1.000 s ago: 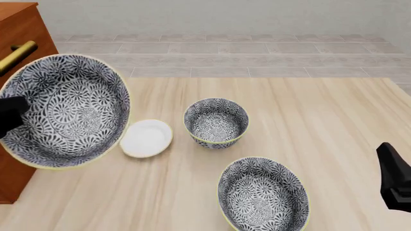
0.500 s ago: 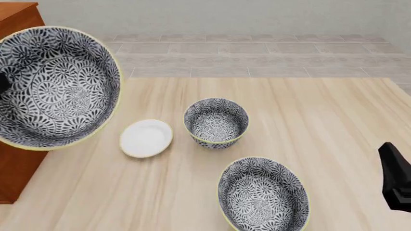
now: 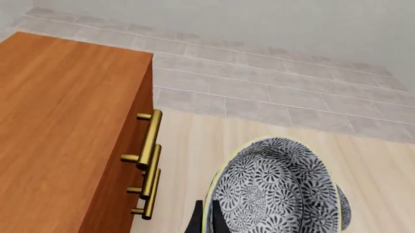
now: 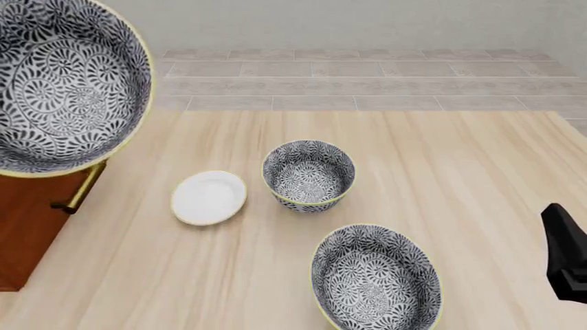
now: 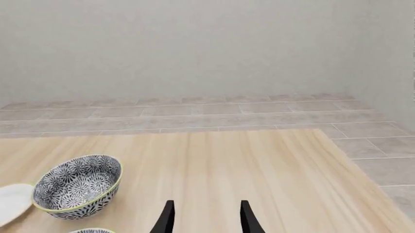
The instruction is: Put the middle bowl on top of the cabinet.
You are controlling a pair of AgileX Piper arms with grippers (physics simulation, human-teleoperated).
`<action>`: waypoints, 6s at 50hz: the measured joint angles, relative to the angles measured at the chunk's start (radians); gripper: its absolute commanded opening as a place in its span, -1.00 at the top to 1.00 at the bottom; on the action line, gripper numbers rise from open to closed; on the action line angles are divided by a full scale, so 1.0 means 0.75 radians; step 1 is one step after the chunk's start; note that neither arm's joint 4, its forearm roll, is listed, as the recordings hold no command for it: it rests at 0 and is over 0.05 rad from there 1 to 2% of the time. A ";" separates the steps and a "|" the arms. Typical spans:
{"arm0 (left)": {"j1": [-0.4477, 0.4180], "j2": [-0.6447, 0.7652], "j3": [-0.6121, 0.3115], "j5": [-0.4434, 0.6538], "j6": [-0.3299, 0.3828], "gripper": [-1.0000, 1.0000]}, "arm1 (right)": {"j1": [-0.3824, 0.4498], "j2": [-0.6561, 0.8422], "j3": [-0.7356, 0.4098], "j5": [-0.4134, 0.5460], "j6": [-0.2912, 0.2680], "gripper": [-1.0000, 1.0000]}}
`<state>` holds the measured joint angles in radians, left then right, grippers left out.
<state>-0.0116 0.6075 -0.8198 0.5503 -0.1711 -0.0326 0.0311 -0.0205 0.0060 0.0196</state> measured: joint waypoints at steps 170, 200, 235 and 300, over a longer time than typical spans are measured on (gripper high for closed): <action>0.753 0.573 -0.431 -0.376 -0.158 1.00 | -0.005 0.030 0.014 -0.031 0.001 -1.00; 0.820 0.638 -0.446 -0.371 -0.211 1.00 | -0.002 0.042 0.017 -0.042 -0.002 -1.00; 0.869 0.720 -0.449 -0.345 -0.287 1.00 | 0.000 0.050 0.018 -0.050 -0.001 -1.00; 0.942 0.821 -0.492 -0.322 -0.285 1.00 | 0.007 0.080 0.022 -0.076 0.002 -1.00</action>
<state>0.6948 1.2236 -1.1890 0.3084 -0.3847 -0.0270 0.0910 -0.0042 -0.0511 0.0212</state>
